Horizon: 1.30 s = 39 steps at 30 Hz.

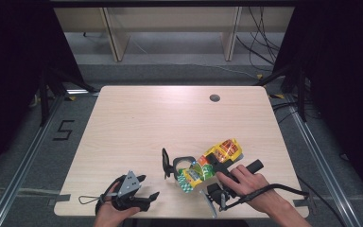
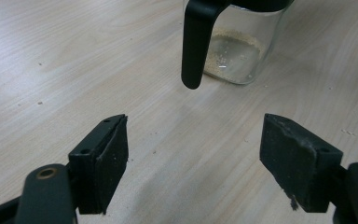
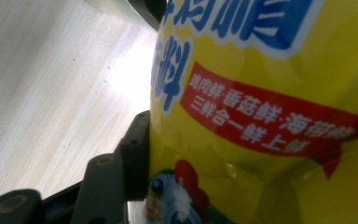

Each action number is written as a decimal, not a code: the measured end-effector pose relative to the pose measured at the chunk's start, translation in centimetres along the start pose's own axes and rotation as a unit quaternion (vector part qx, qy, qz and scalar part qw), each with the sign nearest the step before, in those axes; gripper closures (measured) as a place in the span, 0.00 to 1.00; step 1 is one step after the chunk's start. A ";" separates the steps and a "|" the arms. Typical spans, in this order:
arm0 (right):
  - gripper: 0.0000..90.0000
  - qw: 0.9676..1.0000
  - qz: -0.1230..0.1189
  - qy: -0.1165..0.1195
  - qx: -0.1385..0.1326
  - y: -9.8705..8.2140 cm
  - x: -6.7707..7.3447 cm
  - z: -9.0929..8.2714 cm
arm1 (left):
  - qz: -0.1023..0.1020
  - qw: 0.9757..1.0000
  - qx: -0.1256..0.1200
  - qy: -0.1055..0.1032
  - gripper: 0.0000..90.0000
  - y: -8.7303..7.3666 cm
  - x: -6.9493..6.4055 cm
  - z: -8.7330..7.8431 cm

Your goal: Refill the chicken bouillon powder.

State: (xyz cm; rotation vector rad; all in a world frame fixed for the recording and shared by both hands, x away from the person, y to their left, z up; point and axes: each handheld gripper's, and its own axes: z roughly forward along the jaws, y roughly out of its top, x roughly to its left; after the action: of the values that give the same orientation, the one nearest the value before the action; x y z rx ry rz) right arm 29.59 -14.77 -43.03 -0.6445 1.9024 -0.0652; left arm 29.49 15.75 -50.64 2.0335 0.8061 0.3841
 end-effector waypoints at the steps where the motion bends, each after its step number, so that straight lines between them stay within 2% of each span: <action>1: 0.55 1.000 0.000 0.000 0.000 0.0 0.0 0.0 | 0.000 1.000 -0.001 0.001 0.26 0.0 0.0 0.0; 3: 0.55 1.000 -0.005 -0.003 -0.002 0.0 -0.1 0.1 | -0.001 1.000 -0.001 0.002 0.26 0.0 0.0 0.0; 5: 0.55 1.000 0.010 0.000 0.017 -0.1 0.2 0.2 | -0.001 1.000 -0.001 0.002 0.26 0.0 0.0 0.0; 6: 0.55 0.999 -0.030 -0.012 0.009 -0.1 -0.4 0.4 | 0.003 1.000 -0.001 0.002 0.26 0.0 0.0 0.0; 7: 0.55 0.999 -0.037 -0.016 0.014 -0.2 -0.4 0.5 | 0.015 1.000 -0.002 0.001 0.26 0.1 0.2 0.0; 8: 0.55 0.999 -0.044 -0.021 0.018 -0.2 -0.4 0.6 | 0.014 1.000 -0.002 0.001 0.26 0.1 0.2 0.0; 9: 0.55 0.998 -0.048 -0.025 0.022 -0.3 -0.4 0.7 | 0.001 1.000 -0.002 0.002 0.26 0.0 0.1 0.0; 10: 0.55 0.998 -0.049 -0.027 0.022 -0.3 -0.5 0.7 | 0.013 1.000 0.003 0.002 0.26 0.0 0.2 -0.1; 13: 0.55 0.998 -0.058 -0.030 0.027 -0.3 -0.5 0.6 | 0.012 1.000 0.002 0.004 0.26 0.0 0.2 -0.1; 15: 0.55 0.998 -0.058 -0.028 0.026 -0.3 -0.5 0.6 | 0.000 1.000 -0.001 0.001 0.26 0.0 0.0 0.0; 17: 0.55 0.997 -0.060 -0.031 0.026 -0.2 -0.5 0.6 | 0.000 1.000 0.000 0.001 0.26 0.0 0.0 0.0; 19: 0.55 0.997 -0.073 -0.032 0.019 -0.1 -0.7 0.7 | 0.004 1.000 0.004 0.004 0.26 0.0 0.0 0.0; 20: 0.55 0.998 -0.056 -0.029 0.020 0.1 -0.4 0.7 | 0.004 1.000 0.005 0.002 0.26 0.0 0.1 0.0; 21: 0.55 0.997 -0.069 -0.030 0.014 0.3 -0.5 0.8 | 0.005 1.000 0.005 0.002 0.26 0.0 0.1 0.0; 23: 0.55 0.998 -0.057 -0.027 0.017 0.6 -0.3 0.7 | -0.001 1.000 -0.002 0.001 0.26 0.0 0.0 0.0; 24: 0.55 0.998 -0.064 -0.028 0.011 0.5 -0.5 0.8 | -0.001 1.000 -0.002 0.001 0.26 0.0 0.0 0.0; 25: 0.55 0.998 -0.051 -0.026 0.011 0.4 -0.4 0.7 | 0.004 1.000 0.002 0.003 0.26 0.0 0.1 0.0; 27: 0.55 0.999 -0.041 -0.022 0.007 0.3 -0.5 0.6 | 0.013 1.000 0.004 0.003 0.26 0.0 0.2 0.0; 28: 0.55 0.999 -0.044 -0.022 0.005 0.3 -0.5 0.6 | 0.013 1.000 0.004 0.002 0.26 0.0 0.2 0.0; 29: 0.55 0.999 -0.046 -0.020 0.005 0.3 -0.4 0.6 | 0.004 1.000 0.004 0.002 0.26 0.0 0.1 0.0; 34: 0.55 0.998 -0.050 -0.026 0.014 0.2 -0.4 0.8 | 0.006 1.000 0.003 0.005 0.26 0.0 0.1 0.0; 35: 0.55 0.998 -0.053 -0.025 0.018 0.1 -0.5 0.9 | 0.008 1.000 0.003 0.005 0.26 0.0 0.1 0.0; 36: 0.55 0.997 -0.067 -0.028 0.015 -0.1 -0.7 1.0 | 0.013 1.000 0.003 0.005 0.26 0.0 0.2 0.0; 37: 0.55 0.998 -0.048 -0.026 0.022 -0.1 -0.6 0.9 | 0.012 1.000 0.005 0.002 0.26 0.0 0.2 0.0; 38: 0.55 0.998 -0.053 -0.028 0.021 0.0 -0.6 0.9 | 0.018 1.000 0.004 0.002 0.26 0.0 0.2 0.0; 39: 0.55 0.998 -0.064 -0.027 0.012 0.3 -0.7 0.8 | 0.004 1.000 0.004 0.003 0.26 0.0 0.1 0.0</action>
State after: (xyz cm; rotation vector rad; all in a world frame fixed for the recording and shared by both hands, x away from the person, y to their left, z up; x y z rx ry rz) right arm 30.40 -14.01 -42.88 -0.7450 1.8049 -0.1504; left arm 29.54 15.79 -50.67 2.0454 0.8045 0.3917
